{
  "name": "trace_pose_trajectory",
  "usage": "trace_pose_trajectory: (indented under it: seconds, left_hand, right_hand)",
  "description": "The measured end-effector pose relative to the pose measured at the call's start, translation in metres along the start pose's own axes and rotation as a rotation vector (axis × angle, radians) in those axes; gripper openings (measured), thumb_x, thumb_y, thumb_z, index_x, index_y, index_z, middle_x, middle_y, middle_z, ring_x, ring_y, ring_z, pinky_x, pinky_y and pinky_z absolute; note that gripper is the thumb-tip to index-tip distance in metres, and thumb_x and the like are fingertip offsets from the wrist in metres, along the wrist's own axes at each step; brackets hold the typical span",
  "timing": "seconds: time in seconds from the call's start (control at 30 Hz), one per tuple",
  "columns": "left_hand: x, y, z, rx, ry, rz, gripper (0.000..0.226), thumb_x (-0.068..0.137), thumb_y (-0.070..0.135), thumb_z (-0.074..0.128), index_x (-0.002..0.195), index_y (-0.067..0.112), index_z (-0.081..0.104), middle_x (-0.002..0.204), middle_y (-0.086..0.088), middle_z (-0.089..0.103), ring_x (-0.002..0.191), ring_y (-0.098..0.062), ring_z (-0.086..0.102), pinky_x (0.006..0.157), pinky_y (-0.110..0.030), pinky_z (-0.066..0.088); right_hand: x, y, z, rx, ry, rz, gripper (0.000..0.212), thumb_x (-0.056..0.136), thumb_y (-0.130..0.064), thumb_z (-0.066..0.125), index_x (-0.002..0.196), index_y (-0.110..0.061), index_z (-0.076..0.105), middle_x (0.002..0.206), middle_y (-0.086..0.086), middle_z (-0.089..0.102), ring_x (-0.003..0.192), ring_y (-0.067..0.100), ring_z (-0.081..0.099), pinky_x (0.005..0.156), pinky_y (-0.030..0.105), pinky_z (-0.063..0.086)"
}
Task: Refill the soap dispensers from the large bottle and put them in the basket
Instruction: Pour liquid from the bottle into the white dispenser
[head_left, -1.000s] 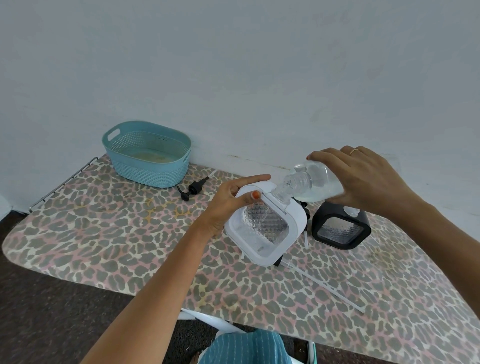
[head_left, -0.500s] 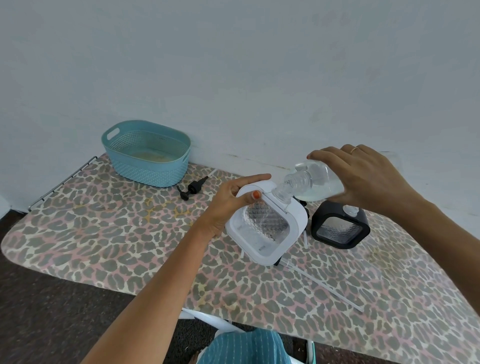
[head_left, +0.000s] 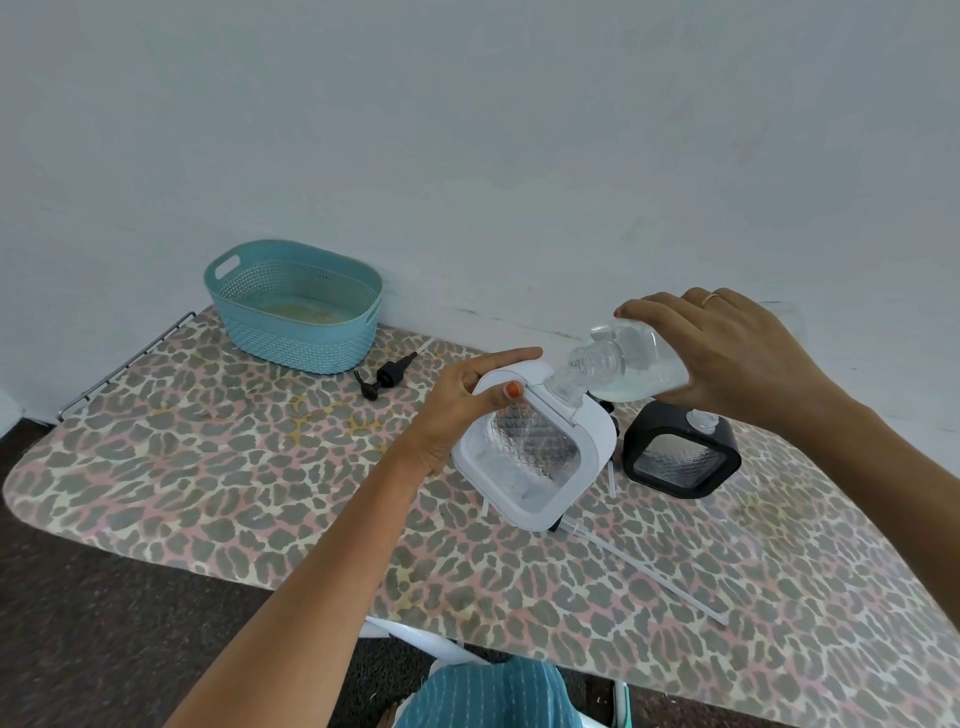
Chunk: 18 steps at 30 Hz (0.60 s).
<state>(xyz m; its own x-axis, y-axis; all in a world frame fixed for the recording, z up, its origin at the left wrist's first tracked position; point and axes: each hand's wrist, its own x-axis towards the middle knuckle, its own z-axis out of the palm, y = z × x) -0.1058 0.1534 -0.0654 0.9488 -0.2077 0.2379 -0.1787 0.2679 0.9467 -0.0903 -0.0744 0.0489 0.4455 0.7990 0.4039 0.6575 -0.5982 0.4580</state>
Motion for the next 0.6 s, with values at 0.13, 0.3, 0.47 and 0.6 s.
trace_pose_trajectory:
  seconds: [0.13,0.3,0.47,0.6]
  left_hand:
    - [0.0,-0.0008,-0.0002,-0.003,0.004,0.001,0.069,0.049,0.063,0.077,0.105,0.022,0.067,0.102,0.009,0.071,0.1,-0.012,0.063,0.082,-0.02,0.05]
    - [0.0003,-0.0022,-0.0001,-0.007,0.003,-0.006,0.07,0.048,0.063,0.077,0.106,0.024,0.067,0.103,0.009,0.07,0.102,-0.013,0.062,0.085,-0.022,0.05]
    - [0.0005,-0.0032,-0.0001,-0.005,0.004,-0.004,0.069,0.048,0.063,0.077,0.103,0.023,0.068,0.104,0.008,0.07,0.104,-0.015,0.062,0.087,-0.024,0.05]
    - [0.0002,-0.0036,-0.0005,-0.008,0.005,-0.004,0.07,0.048,0.063,0.077,0.104,0.023,0.068,0.105,0.008,0.07,0.104,-0.016,0.062,0.088,-0.025,0.05]
  right_hand:
    - [0.0,0.0001,0.0001,-0.002,0.0,-0.001,0.085,0.043,-0.029,0.09,0.112,-0.015,0.044,0.094,0.01,0.07,0.06,0.029,0.062,0.056,0.03,0.046]
    - [0.0002,0.0008,-0.0001,-0.006,-0.005,-0.007,0.087,0.041,-0.028,0.091,0.113,-0.014,0.044,0.094,0.01,0.07,0.061,0.03,0.062,0.056,0.031,0.047]
    - [0.0005,0.0006,-0.0002,-0.015,-0.005,-0.015,0.086,0.041,-0.028,0.091,0.112,-0.014,0.044,0.093,0.01,0.07,0.06,0.029,0.062,0.055,0.03,0.046]
    - [0.0009,0.0005,-0.0003,-0.013,-0.008,-0.016,0.087,0.04,-0.027,0.091,0.112,-0.014,0.044,0.094,0.01,0.07,0.06,0.03,0.062,0.053,0.031,0.046]
